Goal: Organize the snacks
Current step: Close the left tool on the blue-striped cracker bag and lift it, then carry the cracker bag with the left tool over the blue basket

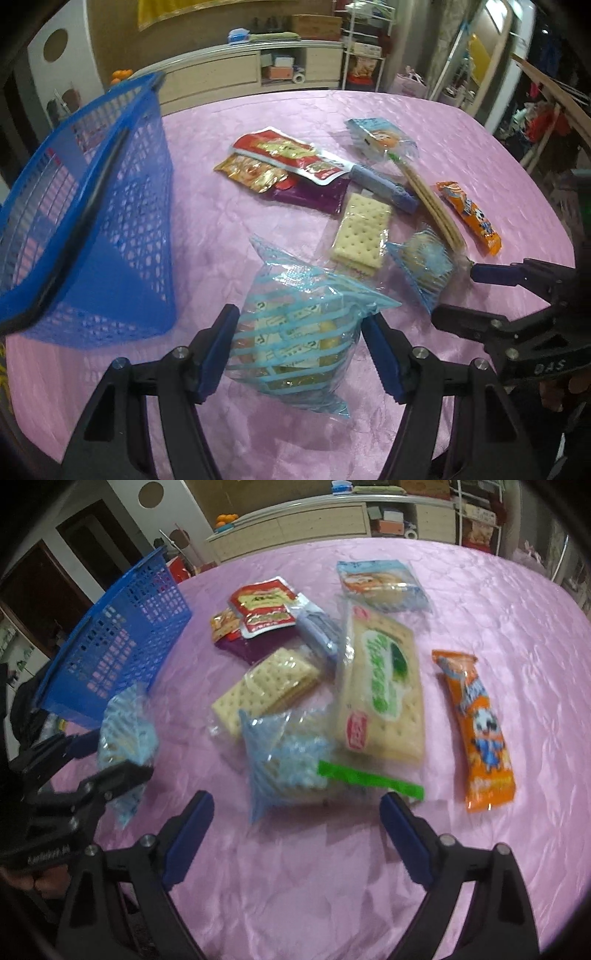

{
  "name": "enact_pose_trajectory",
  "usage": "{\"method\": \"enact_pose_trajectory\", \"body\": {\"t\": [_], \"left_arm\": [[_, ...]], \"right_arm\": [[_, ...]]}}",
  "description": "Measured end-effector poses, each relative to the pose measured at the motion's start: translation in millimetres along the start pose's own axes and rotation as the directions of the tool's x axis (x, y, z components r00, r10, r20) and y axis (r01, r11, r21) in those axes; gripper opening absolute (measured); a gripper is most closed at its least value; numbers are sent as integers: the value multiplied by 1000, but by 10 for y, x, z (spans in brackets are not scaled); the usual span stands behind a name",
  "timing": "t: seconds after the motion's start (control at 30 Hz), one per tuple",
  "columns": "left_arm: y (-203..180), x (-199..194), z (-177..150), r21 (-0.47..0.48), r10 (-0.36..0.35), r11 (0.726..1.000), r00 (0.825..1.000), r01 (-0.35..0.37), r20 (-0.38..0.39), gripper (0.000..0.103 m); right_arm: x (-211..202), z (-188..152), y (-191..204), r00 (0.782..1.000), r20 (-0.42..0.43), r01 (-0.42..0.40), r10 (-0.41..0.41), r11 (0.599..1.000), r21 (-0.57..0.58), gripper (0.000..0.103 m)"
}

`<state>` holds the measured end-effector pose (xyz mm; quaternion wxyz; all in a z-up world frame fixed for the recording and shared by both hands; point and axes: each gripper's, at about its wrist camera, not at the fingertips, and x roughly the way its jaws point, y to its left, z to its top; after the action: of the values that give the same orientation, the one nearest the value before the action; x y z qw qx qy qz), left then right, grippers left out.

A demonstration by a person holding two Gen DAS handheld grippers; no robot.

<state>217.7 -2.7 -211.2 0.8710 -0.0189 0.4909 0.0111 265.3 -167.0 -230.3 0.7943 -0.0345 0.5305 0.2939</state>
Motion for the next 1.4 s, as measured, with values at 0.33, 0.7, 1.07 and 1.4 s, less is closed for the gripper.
{"method": "enact_pose_trajectory", "body": {"t": [0.33, 0.7, 1.07, 1.4], "left_arm": [[25, 83, -26, -32, 2, 999, 1000, -2, -11, 66], [9, -61, -32, -26, -41, 999, 999, 42, 11, 65], [-16, -659, -82, -32, -80, 996, 993, 83, 84, 65], [166, -1276, -72, -30, -101, 994, 977, 108, 185, 65]], "right_arm": [[229, 120, 174, 991, 21, 135, -134, 982, -135, 81], [-161, -35, 176, 993, 14, 119, -118, 990, -78, 70], [-883, -117, 498, 980, 125, 165, -154, 983, -83, 70], [-1400, -87, 960, 956, 229, 213, -181, 970, -121, 70]]}}
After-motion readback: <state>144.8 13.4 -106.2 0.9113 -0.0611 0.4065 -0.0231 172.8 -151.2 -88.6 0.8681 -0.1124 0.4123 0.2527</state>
